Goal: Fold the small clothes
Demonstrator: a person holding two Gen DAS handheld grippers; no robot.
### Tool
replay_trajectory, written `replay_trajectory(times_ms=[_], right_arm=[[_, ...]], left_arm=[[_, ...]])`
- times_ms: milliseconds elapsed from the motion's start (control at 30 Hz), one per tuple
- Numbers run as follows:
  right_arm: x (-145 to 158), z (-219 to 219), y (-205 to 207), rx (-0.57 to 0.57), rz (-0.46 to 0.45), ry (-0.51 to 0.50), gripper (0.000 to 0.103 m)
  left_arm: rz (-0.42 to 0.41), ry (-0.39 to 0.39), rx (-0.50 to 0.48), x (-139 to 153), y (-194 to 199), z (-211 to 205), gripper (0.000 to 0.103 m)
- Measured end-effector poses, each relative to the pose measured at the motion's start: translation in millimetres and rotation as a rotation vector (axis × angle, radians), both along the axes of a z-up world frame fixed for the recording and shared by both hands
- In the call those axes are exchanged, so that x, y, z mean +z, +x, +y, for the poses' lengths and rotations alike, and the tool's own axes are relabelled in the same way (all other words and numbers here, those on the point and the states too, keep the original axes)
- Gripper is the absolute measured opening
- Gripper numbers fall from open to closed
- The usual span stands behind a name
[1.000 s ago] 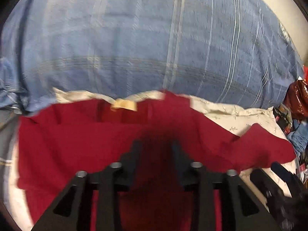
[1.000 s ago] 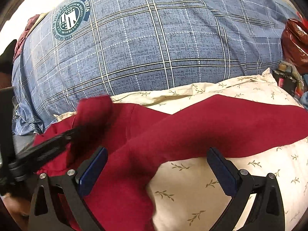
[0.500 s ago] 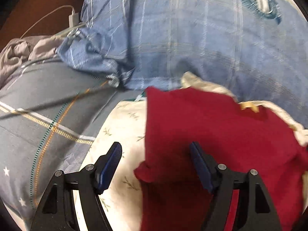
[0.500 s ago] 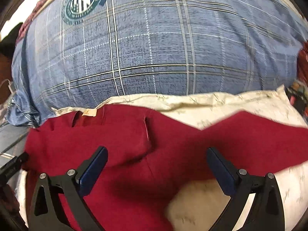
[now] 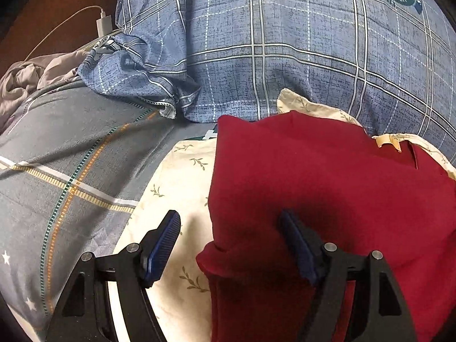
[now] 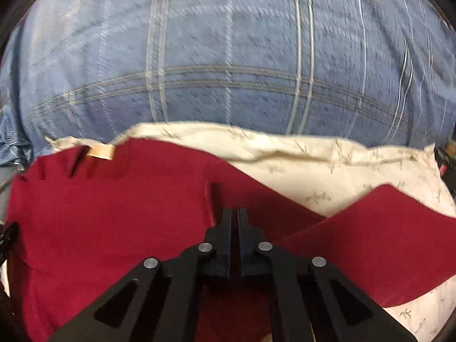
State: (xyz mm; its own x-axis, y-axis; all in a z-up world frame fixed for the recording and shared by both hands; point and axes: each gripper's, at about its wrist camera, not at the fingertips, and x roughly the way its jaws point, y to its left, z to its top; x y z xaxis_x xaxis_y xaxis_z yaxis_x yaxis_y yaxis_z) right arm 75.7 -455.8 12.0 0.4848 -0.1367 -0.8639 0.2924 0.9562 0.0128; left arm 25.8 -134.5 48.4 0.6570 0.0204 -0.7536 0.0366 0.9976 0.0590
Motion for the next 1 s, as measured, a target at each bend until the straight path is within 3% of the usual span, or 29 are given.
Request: replay_trajectory(times_ms=[100, 233, 400, 533, 633, 800, 933, 1000], right_arm=[[14.9, -9.2, -17.1, -0.041, -0.026, 0.047, 0.011], [41.5, 10.0, -45.9, 0.057, -0.088, 0.069, 0.048], [39.8, 43.8, -32.7, 0.154, -0.082, 0.101, 0.047], [27.3, 50.6, -17.2, 0.141, -0.065, 0.098, 0.046], [5.0, 49.2, -10.2, 0.127, 0.008, 0.062, 0.044], [25.7, 50.5, -27.9, 0.153, -0.001, 0.06, 0.047], [51.3, 30.4, -67.6, 0.127, -0.063, 0.063, 0.068], [55.3, 15.5, -82.2, 0.083, -0.071, 0.069, 0.069]], left_arm=[[0.0, -0.009, 0.002, 3.3, -5.3, 2.0, 0.074], [-0.006, 0.005, 0.003, 4.4, -8.3, 0.0, 0.074], [-0.003, -0.002, 0.006, 4.8, -11.0, 0.9, 0.074], [0.005, -0.008, 0.003, 5.3, -10.2, 2.6, 0.074], [0.006, -0.005, 0.001, 6.3, -8.9, 2.0, 0.074], [-0.045, -0.013, -0.001, 20.5, -18.2, 1.7, 0.073], [-0.087, -0.059, -0.022, 33.2, -31.6, 2.0, 0.073], [-0.094, -0.082, -0.04, 34.9, -38.2, -1.5, 0.073]])
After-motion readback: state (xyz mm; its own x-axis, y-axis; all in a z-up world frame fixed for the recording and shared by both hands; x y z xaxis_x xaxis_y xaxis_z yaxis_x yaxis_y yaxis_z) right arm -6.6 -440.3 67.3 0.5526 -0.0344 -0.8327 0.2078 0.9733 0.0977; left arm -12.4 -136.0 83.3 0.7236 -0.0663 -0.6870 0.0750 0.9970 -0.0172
